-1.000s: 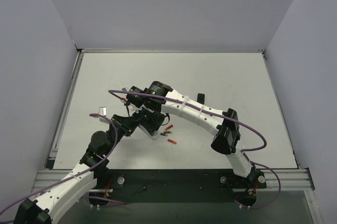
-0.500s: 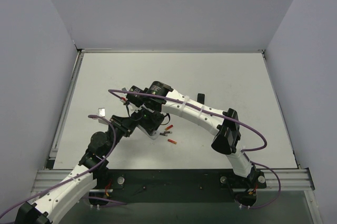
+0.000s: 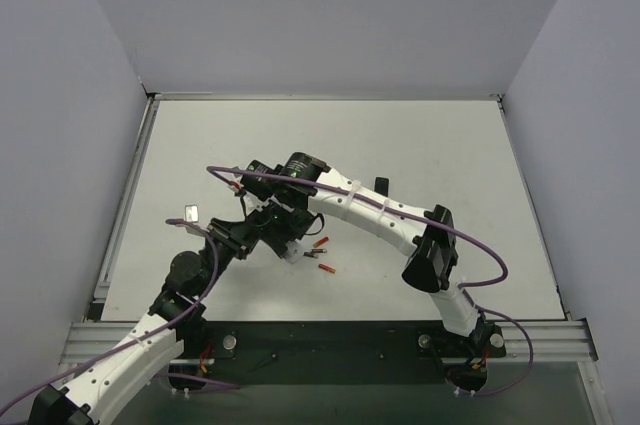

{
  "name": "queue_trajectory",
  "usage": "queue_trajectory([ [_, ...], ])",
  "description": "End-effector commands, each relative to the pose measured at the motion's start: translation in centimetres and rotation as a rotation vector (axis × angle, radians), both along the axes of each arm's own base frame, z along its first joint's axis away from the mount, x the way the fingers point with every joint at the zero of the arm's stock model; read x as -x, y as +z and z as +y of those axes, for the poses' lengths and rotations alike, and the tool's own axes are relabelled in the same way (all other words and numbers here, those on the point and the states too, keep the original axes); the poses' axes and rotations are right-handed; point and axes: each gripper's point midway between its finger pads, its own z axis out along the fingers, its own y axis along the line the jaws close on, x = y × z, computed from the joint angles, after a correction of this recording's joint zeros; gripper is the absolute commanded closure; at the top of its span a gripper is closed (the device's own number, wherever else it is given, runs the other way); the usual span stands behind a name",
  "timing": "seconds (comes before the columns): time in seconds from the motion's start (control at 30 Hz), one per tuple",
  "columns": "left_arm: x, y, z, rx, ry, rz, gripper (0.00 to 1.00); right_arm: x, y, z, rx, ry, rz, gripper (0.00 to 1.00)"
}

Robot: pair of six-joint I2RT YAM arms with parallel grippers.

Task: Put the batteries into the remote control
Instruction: Load the battery cover into the remote control.

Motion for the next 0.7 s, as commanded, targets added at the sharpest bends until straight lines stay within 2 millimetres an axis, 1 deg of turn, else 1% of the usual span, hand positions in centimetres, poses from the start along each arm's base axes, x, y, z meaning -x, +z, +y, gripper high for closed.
queue_trajectory([
  [0.0,0.8,-3.1,0.3,0.023,-0.008,0.028,1.00,-0.7,4.5,-1.0,-0.083,-0.024,-0.080,0.44],
  [0.03,0.7,-3.0,0.3,0.028,-0.006,0.028,1.00,-0.7,4.9,-1.0,-0.095,-0.025,-0.085,0.41],
  [0.07,0.7,-2.9,0.3,0.032,-0.004,0.025,1.00,-0.6,5.8,-1.2,-0.118,-0.031,-0.093,0.39],
  [0.1,0.7,-2.8,0.4,0.032,0.001,0.022,1.00,-0.7,6.3,-0.9,-0.151,-0.039,-0.095,0.38],
  [0.13,0.6,-2.7,0.4,0.035,0.004,0.024,1.00,-0.5,6.1,-1.1,-0.159,-0.047,-0.086,0.36],
  [0.17,0.6,-2.6,0.5,0.038,0.008,0.022,1.00,-0.3,7.2,-1.3,-0.200,-0.050,-0.091,0.35],
  [0.2,0.6,-2.5,0.5,0.045,0.011,0.023,1.00,-0.5,7.7,-0.7,-0.251,-0.060,-0.101,0.34],
  [0.23,0.5,-2.4,0.6,0.049,0.012,0.023,1.00,-0.2,6.9,-1.1,-0.258,-0.078,-0.064,0.32],
  [0.27,0.5,-2.2,0.6,0.055,0.017,0.019,1.00,0.1,8.1,-1.4,-0.314,-0.088,-0.065,0.32],
  [0.3,0.4,-1.9,0.7,0.061,0.019,0.016,1.00,-0.3,8.9,-0.5,-0.396,-0.095,-0.070,0.32],
  [0.33,0.4,-1.8,0.7,0.069,0.019,0.015,1.00,0.2,6.9,-1.2,-0.392,-0.131,0.003,0.32],
  [0.37,0.4,-1.3,0.7,0.079,0.021,0.006,1.00,0.0,9.0,-0.6,-0.514,-0.134,-0.010,0.31],
  [0.5,0.4,0.2,0.8,0.128,0.023,-0.014,1.00,0.4,8.6,-1.1,-0.679,-0.191,0.084,0.29],
  [0.53,0.3,0.6,0.8,0.137,0.024,-0.020,1.00,1.0,9.3,-1.2,-0.724,-0.193,0.114,0.29],
  [0.57,0.3,1.1,0.8,0.146,0.023,-0.025,1.00,0.8,8.4,-1.1,-0.741,-0.200,0.122,0.29],
  [0.6,0.3,1.3,0.8,0.152,0.021,-0.029,1.00,1.0,8.5,-1.0,-0.763,-0.199,0.133,0.29],
  [0.63,0.3,1.6,0.7,0.156,0.019,-0.032,1.00,1.1,9.3,-0.6,-0.818,-0.196,0.145,0.29],
  [0.67,0.3,2.2,0.7,0.164,0.017,-0.042,1.00,1.2,8.3,-0.9,-0.820,-0.214,0.176,0.29],
])
